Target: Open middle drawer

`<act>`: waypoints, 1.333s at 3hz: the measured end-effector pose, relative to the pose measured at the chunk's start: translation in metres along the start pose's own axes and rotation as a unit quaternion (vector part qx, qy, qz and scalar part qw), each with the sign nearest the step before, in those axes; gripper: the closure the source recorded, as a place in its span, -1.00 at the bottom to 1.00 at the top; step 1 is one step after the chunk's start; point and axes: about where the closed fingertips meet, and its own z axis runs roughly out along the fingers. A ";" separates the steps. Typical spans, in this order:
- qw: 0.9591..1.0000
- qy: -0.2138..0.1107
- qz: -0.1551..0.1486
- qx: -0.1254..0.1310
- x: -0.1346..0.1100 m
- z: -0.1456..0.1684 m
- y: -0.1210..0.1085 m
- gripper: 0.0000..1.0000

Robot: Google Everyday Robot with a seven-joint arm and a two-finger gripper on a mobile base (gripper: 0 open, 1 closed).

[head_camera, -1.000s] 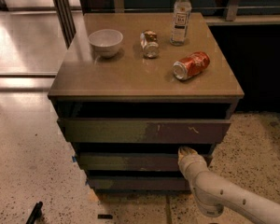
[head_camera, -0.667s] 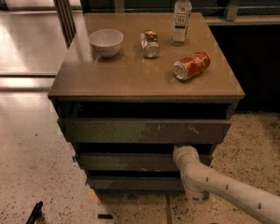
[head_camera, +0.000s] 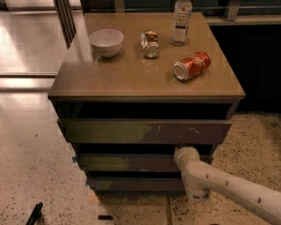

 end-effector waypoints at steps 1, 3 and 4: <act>0.999 0.040 -0.019 -0.001 0.026 0.005 -0.003 1.00; 0.997 0.059 -0.039 -0.017 0.037 -0.001 -0.002 1.00; 0.997 0.059 -0.039 -0.017 0.034 -0.002 -0.003 1.00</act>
Offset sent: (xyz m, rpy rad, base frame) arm -0.0289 -0.0170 -0.0754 -0.1279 0.1790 0.0496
